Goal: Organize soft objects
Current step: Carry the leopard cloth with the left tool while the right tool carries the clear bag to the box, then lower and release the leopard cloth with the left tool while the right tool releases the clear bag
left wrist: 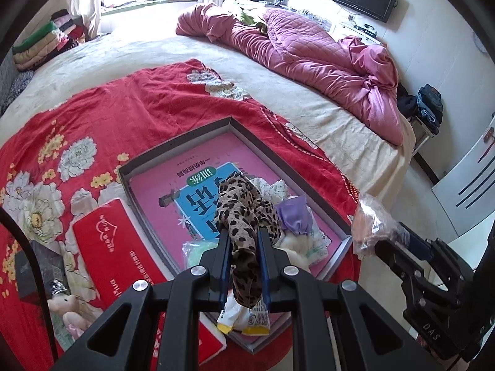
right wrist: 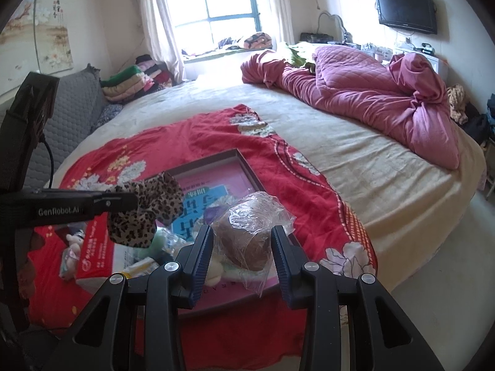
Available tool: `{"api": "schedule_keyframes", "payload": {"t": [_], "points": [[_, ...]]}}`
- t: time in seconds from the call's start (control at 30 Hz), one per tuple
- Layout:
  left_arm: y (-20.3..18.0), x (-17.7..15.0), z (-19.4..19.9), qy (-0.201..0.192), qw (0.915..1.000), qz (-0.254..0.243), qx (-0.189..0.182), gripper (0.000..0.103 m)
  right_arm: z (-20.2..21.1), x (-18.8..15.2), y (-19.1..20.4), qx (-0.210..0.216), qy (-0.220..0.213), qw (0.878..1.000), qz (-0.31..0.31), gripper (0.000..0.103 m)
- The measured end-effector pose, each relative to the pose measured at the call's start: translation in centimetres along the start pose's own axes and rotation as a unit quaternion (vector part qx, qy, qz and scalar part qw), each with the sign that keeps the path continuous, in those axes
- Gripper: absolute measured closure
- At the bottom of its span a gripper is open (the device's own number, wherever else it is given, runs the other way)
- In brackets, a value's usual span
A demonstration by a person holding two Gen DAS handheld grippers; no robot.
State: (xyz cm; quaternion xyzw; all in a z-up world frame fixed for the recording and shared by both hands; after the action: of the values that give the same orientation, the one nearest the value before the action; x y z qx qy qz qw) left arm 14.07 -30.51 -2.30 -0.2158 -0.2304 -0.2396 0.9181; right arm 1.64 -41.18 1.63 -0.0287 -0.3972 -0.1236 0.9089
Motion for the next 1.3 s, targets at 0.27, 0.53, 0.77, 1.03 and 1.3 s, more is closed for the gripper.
{"api": "schedule_keyframes", "payload": {"t": [0.27, 0.53, 0.77, 1.03, 1.3], "points": [[0.3, -0.6, -2.6, 0.021, 0.9998, -0.002, 0.002, 0.086, -1.9, -1.0, 0.0, -0.016, 0.016, 1.0, 0.017, 0.063], [0.4, -0.9, -3.8, 0.03, 0.9994, -0.013, 0.014, 0.086, -3.6, -1.6, 0.0, -0.023, 0.027, 0.999, 0.026, 0.063], [0.7, -1.2, -4.6, 0.037, 0.9991, -0.013, 0.015, 0.086, -4.8, -2.1, 0.1, -0.033, 0.034, 0.998, 0.038, 0.063], [0.8, -1.4, -5.3, 0.043, 0.9989, -0.013, 0.014, 0.086, -6.5, -2.4, 0.0, -0.038, 0.04, 0.998, 0.028, 0.063], [0.9, -1.4, -5.6, 0.047, 0.9987, -0.013, 0.013, 0.086, -7.7, -3.0, -0.4, -0.05, 0.049, 0.997, 0.023, 0.062]]}}
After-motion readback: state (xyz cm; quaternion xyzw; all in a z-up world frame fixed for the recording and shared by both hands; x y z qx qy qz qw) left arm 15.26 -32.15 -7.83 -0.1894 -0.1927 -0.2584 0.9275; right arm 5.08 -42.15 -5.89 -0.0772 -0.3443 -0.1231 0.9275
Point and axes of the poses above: each gripper's, at about its wrist camera, not at the fingertips, and z roughly against the way its jaws point, y to its left, x to its top, the point moved 6 cm from there along -z, roughly the way its jaws point, and after that the axes turned 6 degrees about -x, right-handed, at the moved point
